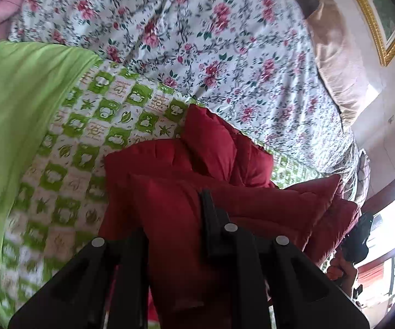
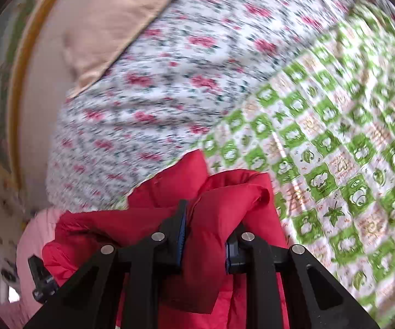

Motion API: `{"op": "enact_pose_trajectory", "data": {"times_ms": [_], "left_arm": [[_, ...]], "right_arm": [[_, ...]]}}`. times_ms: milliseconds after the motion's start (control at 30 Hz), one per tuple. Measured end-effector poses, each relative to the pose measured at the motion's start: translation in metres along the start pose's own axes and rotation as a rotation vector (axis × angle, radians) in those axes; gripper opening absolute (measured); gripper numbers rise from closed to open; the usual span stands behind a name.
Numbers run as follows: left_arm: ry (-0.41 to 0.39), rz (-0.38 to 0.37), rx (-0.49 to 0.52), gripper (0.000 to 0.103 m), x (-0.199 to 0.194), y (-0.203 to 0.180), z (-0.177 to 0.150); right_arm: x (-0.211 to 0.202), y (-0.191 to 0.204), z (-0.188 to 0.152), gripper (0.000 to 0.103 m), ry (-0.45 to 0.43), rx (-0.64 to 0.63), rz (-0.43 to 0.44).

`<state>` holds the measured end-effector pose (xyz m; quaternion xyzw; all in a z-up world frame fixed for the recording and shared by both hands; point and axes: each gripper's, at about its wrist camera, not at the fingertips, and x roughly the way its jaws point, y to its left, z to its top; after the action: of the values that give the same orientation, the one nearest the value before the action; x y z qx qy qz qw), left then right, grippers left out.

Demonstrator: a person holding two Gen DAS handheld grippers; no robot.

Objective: Fold large clothes

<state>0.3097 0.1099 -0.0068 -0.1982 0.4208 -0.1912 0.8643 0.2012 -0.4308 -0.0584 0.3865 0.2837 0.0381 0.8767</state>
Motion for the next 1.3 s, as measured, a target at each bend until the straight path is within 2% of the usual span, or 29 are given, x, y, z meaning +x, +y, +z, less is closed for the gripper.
{"op": "enact_pose_trajectory", "data": {"times_ms": [233,367,533,633,700,733,833,933,1100,1200,1300], "left_arm": [[0.026,0.024,0.017,0.017,0.049,0.014,0.020],[0.056,-0.020,-0.021,0.018,0.058,0.030,0.029],[0.075,-0.086,0.011,0.022,0.037,0.038,0.032],[0.038,-0.096,0.045,0.025,0.011,0.035,0.032],[-0.026,-0.012,0.079,0.033,-0.010,0.031,0.030],[-0.047,0.007,0.093,0.033,-0.018,0.029,0.028],[-0.067,-0.037,0.147,0.033,-0.037,0.014,0.018],[-0.057,-0.055,0.246,0.033,-0.039,-0.018,0.001],[0.030,-0.078,0.345,0.033,0.002,-0.066,-0.020],[0.069,-0.064,0.365,0.033,0.033,-0.085,-0.026],[0.097,-0.007,0.399,0.033,0.059,-0.101,-0.031]], "right_arm": [[0.055,-0.020,0.009,0.020,0.001,0.034,-0.098],[0.076,-0.023,0.014,0.020,-0.008,0.031,-0.137],[0.092,-0.026,0.014,0.020,-0.015,0.051,-0.165],[0.100,-0.023,0.014,0.020,-0.028,0.032,-0.194],[0.104,-0.020,0.014,0.020,-0.040,0.014,-0.227],[0.105,-0.019,0.014,0.020,-0.050,0.011,-0.242],[0.111,-0.019,0.017,0.020,-0.064,0.008,-0.270],[0.118,-0.018,0.021,0.020,-0.063,0.007,-0.291],[0.124,-0.013,0.023,0.021,-0.059,0.002,-0.310],[0.126,-0.014,0.024,0.022,-0.051,0.004,-0.305],[0.130,-0.014,0.026,0.022,-0.041,0.008,-0.297]]}}
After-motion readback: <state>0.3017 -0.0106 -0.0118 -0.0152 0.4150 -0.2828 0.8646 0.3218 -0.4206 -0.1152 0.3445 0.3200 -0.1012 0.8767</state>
